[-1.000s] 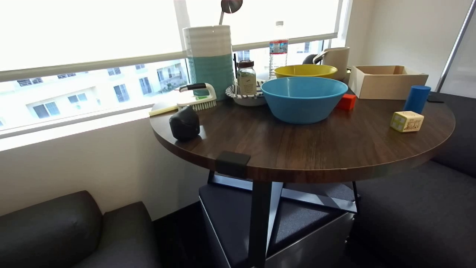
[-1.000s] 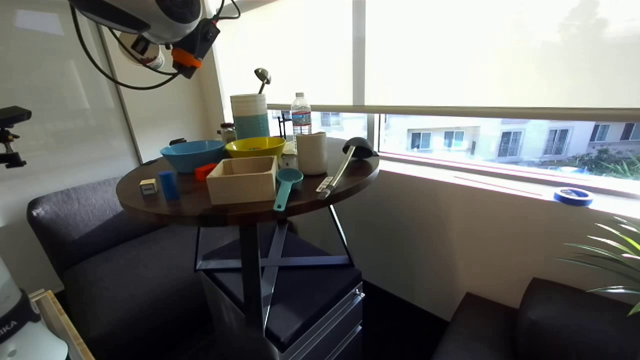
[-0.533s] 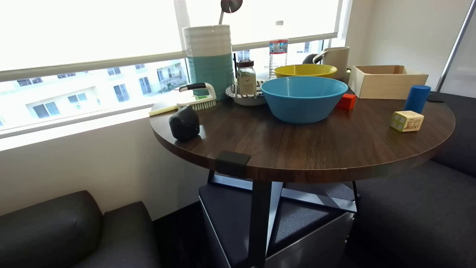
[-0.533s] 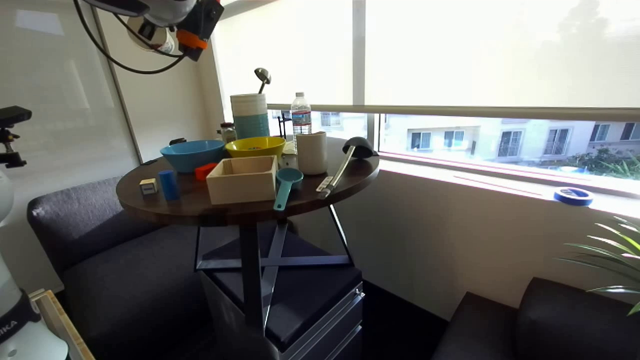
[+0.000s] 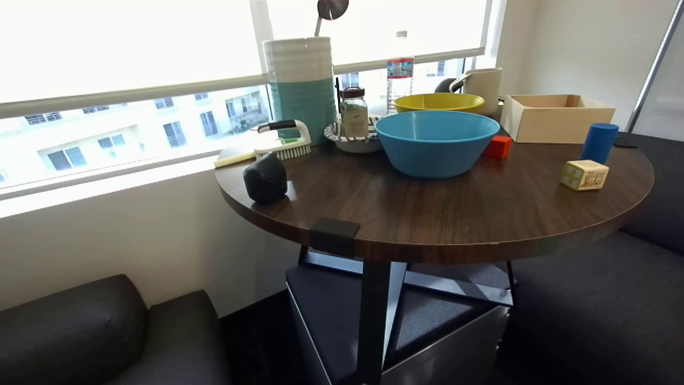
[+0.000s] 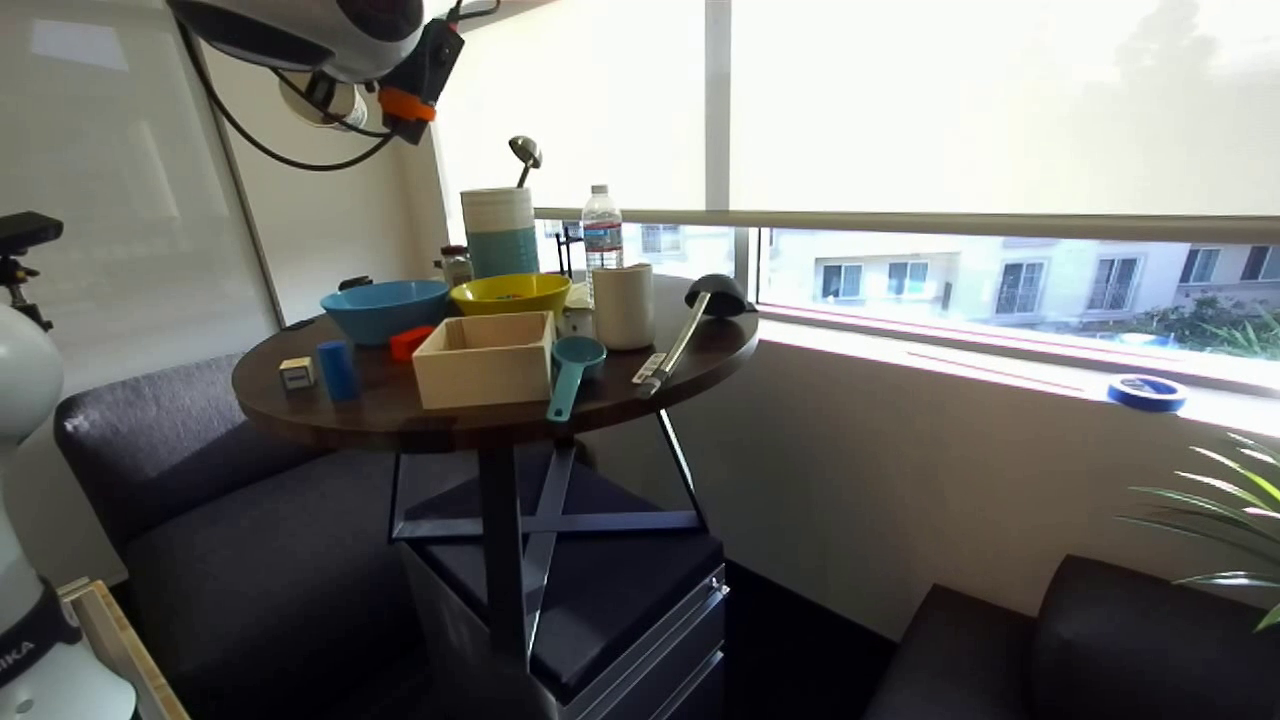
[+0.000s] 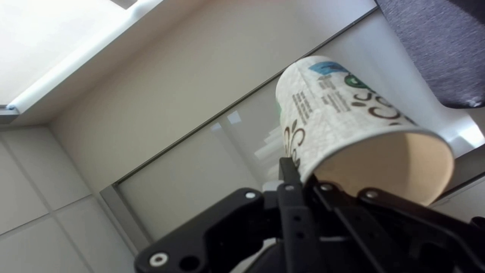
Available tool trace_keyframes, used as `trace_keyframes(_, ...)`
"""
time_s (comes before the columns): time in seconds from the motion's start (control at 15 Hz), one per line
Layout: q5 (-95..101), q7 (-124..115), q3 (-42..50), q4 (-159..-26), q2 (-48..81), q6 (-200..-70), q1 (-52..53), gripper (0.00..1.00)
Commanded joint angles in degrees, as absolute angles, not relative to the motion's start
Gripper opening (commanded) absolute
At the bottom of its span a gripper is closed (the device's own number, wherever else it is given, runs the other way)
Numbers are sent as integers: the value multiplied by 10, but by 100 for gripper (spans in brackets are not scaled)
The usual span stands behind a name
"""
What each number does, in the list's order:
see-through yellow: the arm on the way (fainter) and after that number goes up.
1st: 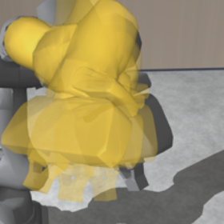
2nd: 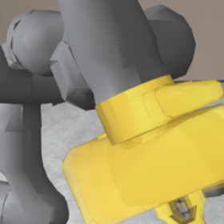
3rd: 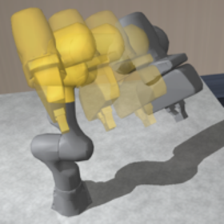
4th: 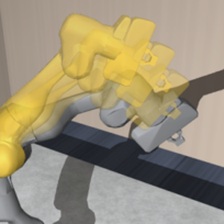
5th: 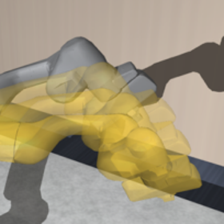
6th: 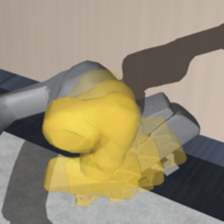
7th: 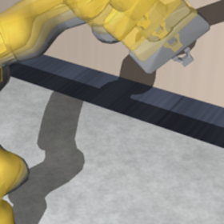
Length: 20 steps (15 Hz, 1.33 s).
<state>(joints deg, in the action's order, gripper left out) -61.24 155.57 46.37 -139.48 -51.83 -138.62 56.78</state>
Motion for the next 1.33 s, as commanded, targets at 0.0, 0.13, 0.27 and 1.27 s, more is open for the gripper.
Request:
trace_keyframes(0.0, -612, 1556, 463, -1395, -519, -1386, 566, 3)
trace_keyframes(0.13, -612, 1561, 471, -1396, -531, -1386, 578, 1)
trace_keyframes(0.27, -635, 1592, 485, -1402, -536, -1380, 597, 1)
trace_keyframes(1.27, -349, 1571, 590, -1423, -770, -1534, 815, 1)
